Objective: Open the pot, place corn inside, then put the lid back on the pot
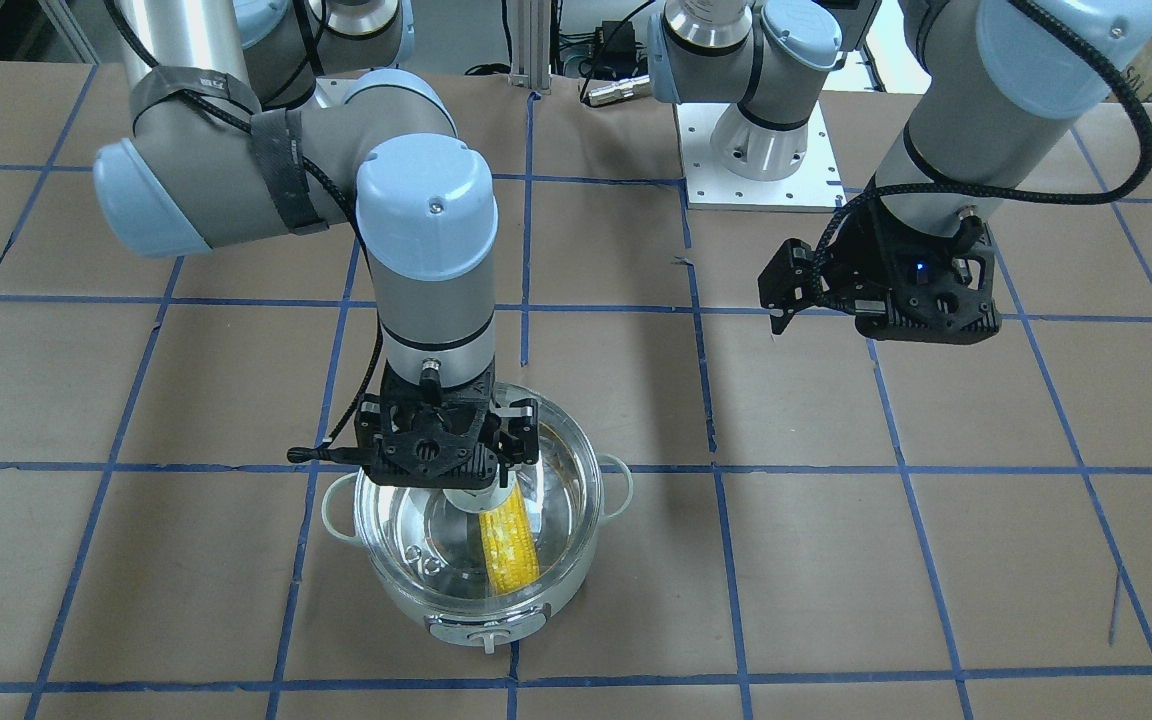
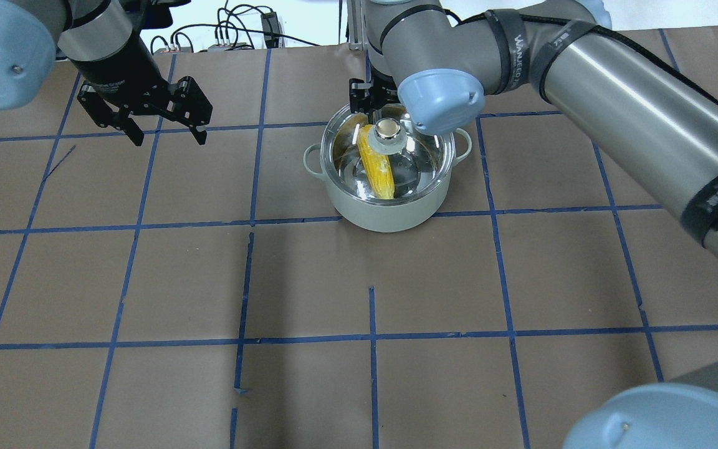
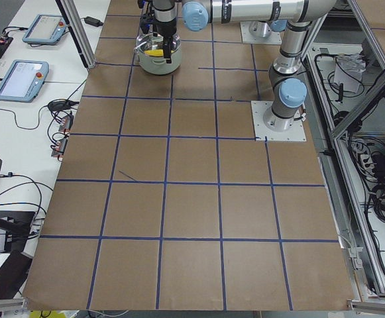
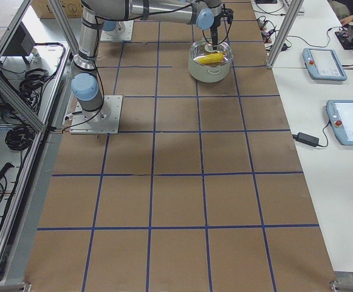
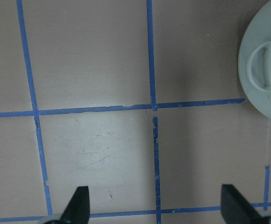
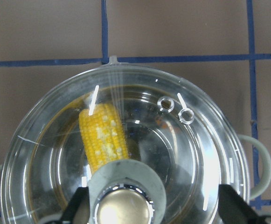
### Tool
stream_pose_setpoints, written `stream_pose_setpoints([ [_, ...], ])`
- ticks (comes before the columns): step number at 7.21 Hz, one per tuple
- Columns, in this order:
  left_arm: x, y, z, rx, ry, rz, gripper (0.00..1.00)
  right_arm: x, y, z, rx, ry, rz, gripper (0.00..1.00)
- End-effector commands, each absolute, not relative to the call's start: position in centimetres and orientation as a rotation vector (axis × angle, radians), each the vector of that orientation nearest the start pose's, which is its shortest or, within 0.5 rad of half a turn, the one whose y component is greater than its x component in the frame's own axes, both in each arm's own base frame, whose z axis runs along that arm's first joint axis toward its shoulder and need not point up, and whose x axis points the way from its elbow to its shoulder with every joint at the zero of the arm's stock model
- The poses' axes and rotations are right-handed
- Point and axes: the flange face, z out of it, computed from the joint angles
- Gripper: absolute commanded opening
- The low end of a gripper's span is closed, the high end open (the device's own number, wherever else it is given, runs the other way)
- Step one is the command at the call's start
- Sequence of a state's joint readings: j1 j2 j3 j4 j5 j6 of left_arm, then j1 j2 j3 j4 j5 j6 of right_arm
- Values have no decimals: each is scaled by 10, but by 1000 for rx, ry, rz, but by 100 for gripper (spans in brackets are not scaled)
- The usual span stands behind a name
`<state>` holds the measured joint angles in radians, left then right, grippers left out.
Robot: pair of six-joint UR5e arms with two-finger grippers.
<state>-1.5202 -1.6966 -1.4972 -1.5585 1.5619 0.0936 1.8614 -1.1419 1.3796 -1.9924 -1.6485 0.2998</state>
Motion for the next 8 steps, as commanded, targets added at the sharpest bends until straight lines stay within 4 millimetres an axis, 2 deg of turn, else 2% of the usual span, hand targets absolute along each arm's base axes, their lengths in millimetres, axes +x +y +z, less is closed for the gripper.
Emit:
stream_pose_setpoints([
  [1, -107, -547, 460, 67, 3152, 62, 100, 268, -609, 431, -2, 3154, -337, 99],
  [4, -107, -546, 461, 67, 3151, 59, 100, 173, -589, 485, -96, 3188, -213, 99],
  [6, -107, -546, 460, 70, 3151, 64, 100, 124, -567, 509, -209, 3135, -135, 98],
  [7, -106, -547, 460, 72, 3149, 64, 100, 114, -555, 508, -174, 3131, -129, 98],
  [8, -106, -547, 460, 72, 3149, 64, 100, 117, -541, 494, -133, 3132, -85, 98],
])
